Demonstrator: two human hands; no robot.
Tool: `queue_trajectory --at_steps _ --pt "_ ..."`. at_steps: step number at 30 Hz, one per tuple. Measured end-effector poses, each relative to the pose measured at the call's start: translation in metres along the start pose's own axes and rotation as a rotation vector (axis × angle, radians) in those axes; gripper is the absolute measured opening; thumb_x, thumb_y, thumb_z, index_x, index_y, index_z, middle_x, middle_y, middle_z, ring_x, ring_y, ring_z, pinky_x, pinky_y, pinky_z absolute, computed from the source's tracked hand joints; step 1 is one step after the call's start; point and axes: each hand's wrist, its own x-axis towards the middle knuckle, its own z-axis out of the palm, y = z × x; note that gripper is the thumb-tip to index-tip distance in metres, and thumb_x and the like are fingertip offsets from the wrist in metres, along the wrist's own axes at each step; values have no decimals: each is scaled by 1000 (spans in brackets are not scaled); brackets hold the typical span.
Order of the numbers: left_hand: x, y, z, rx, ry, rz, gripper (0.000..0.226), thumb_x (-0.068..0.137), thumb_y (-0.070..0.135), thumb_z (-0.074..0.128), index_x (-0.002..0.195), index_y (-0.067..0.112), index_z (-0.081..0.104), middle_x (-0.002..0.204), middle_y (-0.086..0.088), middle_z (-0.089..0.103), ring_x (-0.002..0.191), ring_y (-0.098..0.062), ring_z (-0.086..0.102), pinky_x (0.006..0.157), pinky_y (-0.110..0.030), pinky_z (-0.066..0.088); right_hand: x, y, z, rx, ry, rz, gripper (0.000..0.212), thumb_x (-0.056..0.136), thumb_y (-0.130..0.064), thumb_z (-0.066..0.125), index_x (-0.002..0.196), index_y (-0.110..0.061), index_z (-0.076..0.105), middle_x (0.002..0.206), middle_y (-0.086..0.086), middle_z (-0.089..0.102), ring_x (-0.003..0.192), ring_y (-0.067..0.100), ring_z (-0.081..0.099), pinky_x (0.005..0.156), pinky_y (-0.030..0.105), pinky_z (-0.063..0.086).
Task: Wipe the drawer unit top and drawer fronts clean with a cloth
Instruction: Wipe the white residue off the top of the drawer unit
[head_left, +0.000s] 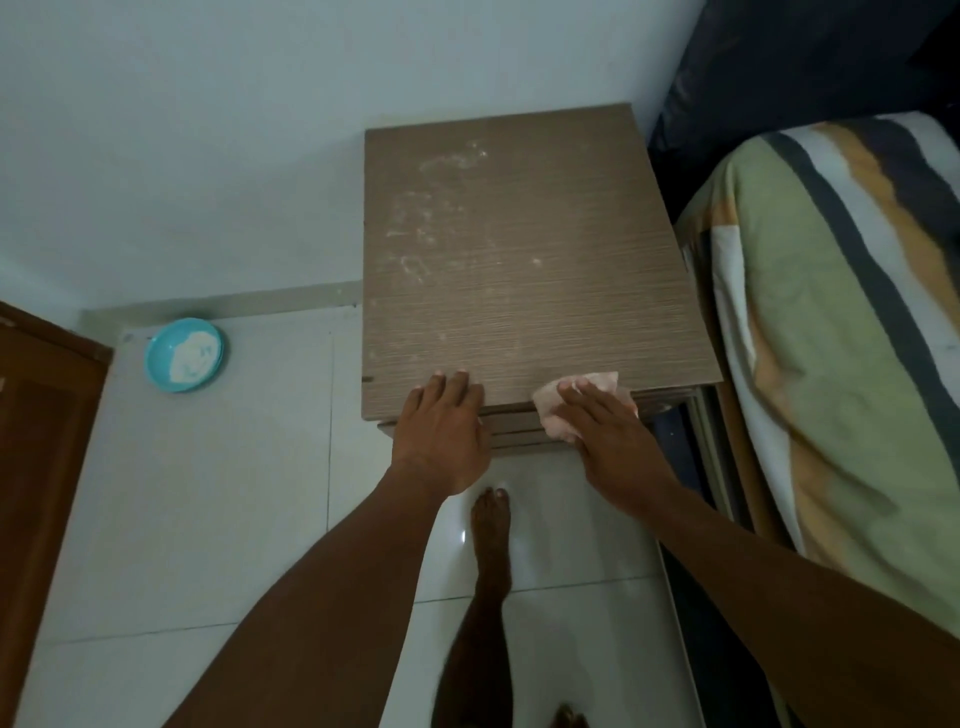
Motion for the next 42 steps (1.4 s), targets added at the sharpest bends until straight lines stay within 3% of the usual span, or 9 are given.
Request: queue_trajectory --at_steps 3,8,13,23,26,29,31,34,42 --pt "-3 -3 -9 -29 2 -8 49 96 35 36 142 20 40 157 -6 34 147 -30 25 118 -48 25 -17 -4 -3 -30 -233 4 46 96 -11 56 141 -19 52 139 7 58 124 27 58 100 43 51" --pt "35 -24 -43 -35 34 -33 52 97 34 36 147 18 38 159 -7 34 148 -31 27 118 -47 25 42 -10 -45 -73 -12 -58 37 88 -7 67 124 -7 63 108 15 67 91 36 66 68 48 57" --pt "104 -46 -77 -36 42 -26 52 95 34 37 145 19 41 156 -6 38 143 -28 33 116 -45 28 192 -4 -107 -96 90 -42 36 94 -16 58 129 -11 59 120 15 64 108 37 59 79 49 54" --pt "262 -97 -119 -2 48 55 55 94 34 36 147 17 39 157 -7 35 146 -31 28 118 -46 25 428 45 -133 -155 109 9 41 93 -19 62 132 -11 54 129 17 61 110 39 60 81 45 51" --pt "280 -103 -118 17 37 87 55 95 37 33 146 18 39 156 -7 37 147 -31 27 119 -46 24 466 54 -116 -114 71 26 46 93 -19 61 138 -14 50 143 14 53 129 36 49 97 51 48" --pt "283 -110 -113 46 18 122 55 94 38 33 145 18 41 155 -6 37 146 -30 27 118 -46 25 477 59 -89 -167 -172 35 60 97 -33 53 153 -26 31 165 7 24 153 31 17 119 53 24" --pt "280 -113 -109 44 20 137 55 94 38 34 144 18 41 155 -6 36 145 -30 27 118 -46 24 469 62 -71 -189 -198 59 61 100 -41 39 157 -32 18 169 3 6 156 29 1 123 53 9" --pt "272 -113 -103 44 38 140 53 93 37 35 142 17 42 153 -7 37 145 -30 27 118 -46 25 446 58 -59 -149 -142 58 60 100 -44 28 158 -34 17 169 2 4 156 29 -2 124 51 3" --pt "215 -93 -83 30 18 103 55 94 36 37 146 18 41 158 -6 33 147 -31 24 118 -46 22 344 34 -45 -137 -135 28 56 103 -40 32 158 -32 20 169 2 5 156 28 -2 125 51 3"
